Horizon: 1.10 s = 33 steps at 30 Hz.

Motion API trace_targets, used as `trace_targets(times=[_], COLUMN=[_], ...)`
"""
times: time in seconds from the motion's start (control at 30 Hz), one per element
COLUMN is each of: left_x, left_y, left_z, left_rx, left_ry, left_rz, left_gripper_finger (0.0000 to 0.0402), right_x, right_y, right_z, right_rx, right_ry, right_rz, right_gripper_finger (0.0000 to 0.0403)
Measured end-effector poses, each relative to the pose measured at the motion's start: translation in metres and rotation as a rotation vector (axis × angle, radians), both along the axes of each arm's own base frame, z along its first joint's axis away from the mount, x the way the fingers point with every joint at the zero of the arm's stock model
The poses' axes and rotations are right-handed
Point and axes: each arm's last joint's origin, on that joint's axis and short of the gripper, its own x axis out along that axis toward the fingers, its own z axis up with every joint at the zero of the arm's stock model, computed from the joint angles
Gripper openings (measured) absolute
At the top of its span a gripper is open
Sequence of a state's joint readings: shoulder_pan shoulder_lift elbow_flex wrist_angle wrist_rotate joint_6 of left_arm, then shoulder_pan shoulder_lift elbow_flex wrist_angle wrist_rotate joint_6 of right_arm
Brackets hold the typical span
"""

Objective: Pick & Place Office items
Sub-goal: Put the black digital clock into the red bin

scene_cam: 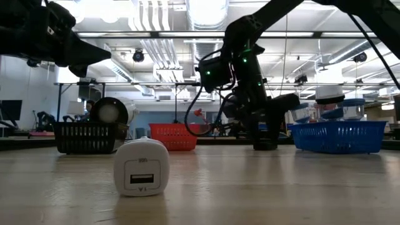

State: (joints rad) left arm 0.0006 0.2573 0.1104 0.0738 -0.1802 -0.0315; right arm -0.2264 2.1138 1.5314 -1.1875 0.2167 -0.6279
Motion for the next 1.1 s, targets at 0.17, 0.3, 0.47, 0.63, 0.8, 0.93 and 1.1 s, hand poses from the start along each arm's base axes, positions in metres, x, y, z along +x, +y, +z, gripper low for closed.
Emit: trace_targets(times=[0.17, 0.3, 0.47, 0.63, 0.8, 0.93, 1.1], left_x=[0.000, 0.000, 0.000, 0.000, 0.000, 0.000, 0.000], left_y=[0.000, 0.000, 0.000, 0.000, 0.000, 0.000, 0.000], left_z=[0.000, 0.000, 0.000, 0.000, 0.000, 0.000, 0.000], left_rx=[0.002, 0.002, 0.002, 0.002, 0.008, 0.009, 0.009], left_ry=[0.001, 0.002, 0.002, 0.004, 0.005, 0.005, 0.005], left_rz=[0.000, 0.000, 0.000, 0.000, 0.001, 0.002, 0.002], left_gripper_finger=[0.0010, 0.0010, 0.0010, 0.0010, 0.0010, 0.0010, 0.0010], right_x=[0.001, -0.001, 0.001, 0.002, 0.001, 0.001, 0.001], right_y=[-0.004, -0.007, -0.006, -0.007, -0.007, -0.008, -0.008], right_z=[-0.001, -0.004, -0.016, -0.020, -0.018, -0.014, 0.003], right_rx=[-0.021, -0.011, 0.002, -0.002, -0.005, 0.021, 0.031], right_ry=[-0.017, -0.008, 0.021, 0.030, 0.023, -0.016, -0.097], right_rz=[0.006, 0.003, 0.016, 0.016, -0.018, -0.054, -0.109], right_gripper_finger=[0.0265, 0.0259, 0.0251, 0.0231, 0.0178, 0.0139, 0.0139])
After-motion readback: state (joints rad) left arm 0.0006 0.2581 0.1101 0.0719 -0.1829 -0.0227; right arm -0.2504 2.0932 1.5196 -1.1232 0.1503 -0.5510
